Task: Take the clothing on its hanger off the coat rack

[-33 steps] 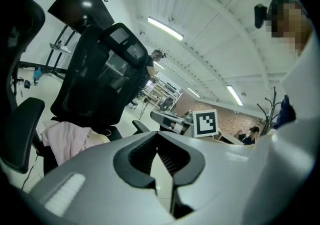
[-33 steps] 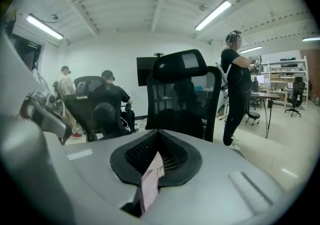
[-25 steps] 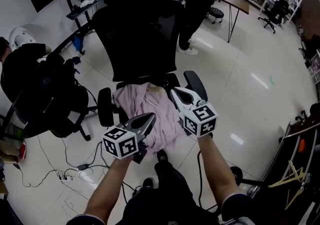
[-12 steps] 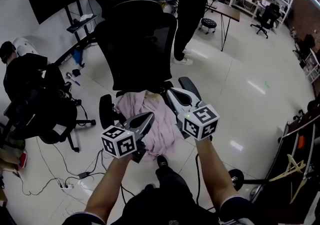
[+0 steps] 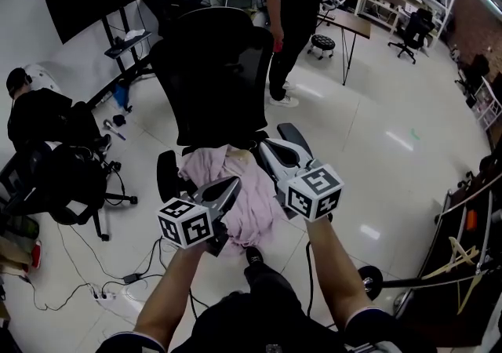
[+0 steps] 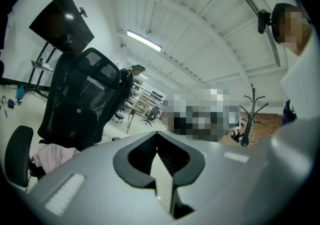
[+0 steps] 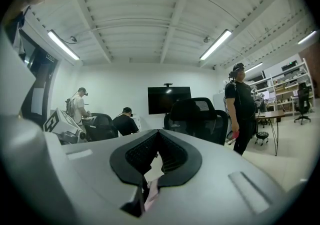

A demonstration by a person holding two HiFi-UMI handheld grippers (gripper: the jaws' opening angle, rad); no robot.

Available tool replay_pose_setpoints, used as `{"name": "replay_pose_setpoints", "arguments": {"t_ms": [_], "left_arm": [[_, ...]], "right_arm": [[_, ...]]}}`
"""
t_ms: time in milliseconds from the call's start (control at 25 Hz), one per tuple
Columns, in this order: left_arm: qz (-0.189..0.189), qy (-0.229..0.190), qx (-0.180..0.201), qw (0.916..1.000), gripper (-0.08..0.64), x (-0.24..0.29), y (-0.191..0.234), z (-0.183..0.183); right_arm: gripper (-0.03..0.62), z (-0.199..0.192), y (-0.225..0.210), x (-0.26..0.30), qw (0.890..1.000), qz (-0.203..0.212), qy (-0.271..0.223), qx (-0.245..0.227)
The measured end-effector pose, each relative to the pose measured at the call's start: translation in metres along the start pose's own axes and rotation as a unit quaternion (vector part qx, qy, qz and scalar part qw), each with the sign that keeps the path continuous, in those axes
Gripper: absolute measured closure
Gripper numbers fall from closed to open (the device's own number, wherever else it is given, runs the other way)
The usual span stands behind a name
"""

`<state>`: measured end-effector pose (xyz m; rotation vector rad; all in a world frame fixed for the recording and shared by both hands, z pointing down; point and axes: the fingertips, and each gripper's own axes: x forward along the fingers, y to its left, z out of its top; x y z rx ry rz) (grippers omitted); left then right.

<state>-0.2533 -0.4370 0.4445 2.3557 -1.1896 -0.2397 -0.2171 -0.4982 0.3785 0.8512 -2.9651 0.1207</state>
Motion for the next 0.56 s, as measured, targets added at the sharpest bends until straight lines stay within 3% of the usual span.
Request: {"name": "replay_pose_setpoints", "arguments": {"t_ms": [560], "left_arm": [[0.000, -0.003, 0.003, 1.0000, 0.549, -0.0045, -0.0029, 0.0000]], "right_arm": [[0.592, 0.0027, 0.0066, -0.0032, 1.000, 0.001, -0.005, -0.002]]}}
